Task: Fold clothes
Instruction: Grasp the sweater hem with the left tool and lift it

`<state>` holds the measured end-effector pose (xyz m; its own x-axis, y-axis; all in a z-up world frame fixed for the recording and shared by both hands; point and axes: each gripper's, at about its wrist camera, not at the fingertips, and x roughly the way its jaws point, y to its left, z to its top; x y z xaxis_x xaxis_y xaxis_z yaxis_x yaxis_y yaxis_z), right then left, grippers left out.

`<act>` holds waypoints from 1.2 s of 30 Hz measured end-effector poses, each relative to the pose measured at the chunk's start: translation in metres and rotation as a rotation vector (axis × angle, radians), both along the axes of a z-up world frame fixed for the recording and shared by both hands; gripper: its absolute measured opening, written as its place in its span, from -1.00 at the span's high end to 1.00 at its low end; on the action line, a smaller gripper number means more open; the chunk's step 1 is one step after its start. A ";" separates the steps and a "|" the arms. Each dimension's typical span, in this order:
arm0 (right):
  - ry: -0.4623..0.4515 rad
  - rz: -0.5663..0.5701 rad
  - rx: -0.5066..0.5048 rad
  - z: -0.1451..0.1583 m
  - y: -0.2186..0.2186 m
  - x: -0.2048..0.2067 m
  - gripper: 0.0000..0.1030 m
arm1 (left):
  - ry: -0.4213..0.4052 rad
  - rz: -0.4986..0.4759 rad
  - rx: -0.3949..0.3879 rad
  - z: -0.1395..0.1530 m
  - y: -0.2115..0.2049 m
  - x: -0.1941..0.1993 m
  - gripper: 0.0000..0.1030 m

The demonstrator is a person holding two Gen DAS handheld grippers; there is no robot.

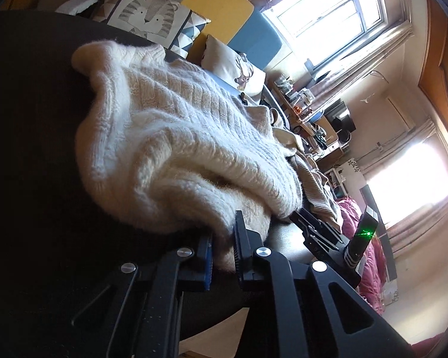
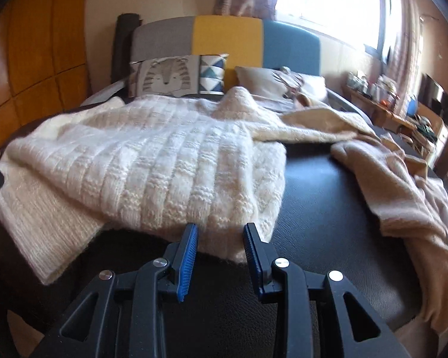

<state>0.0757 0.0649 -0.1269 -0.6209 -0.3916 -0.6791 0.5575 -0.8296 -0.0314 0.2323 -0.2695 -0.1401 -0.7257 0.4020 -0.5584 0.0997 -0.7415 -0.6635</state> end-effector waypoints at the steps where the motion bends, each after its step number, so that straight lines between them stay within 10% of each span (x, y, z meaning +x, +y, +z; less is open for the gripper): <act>1: -0.006 0.028 -0.007 0.001 0.001 0.001 0.39 | -0.001 0.005 0.002 0.000 0.000 0.000 0.78; 9: -0.045 0.239 -0.045 0.014 0.008 0.008 0.37 | 0.058 0.016 0.026 0.022 -0.009 0.001 0.78; 22: 0.170 0.326 0.342 -0.022 -0.047 0.021 0.47 | 0.106 0.001 0.014 0.041 -0.007 -0.003 0.78; 25: 0.048 0.269 0.180 -0.007 -0.043 0.000 0.76 | 0.116 0.013 0.000 0.047 -0.013 -0.001 0.78; 36: -0.444 0.235 -0.640 0.058 0.001 -0.051 0.78 | 0.172 0.092 -0.046 0.067 -0.046 0.007 0.78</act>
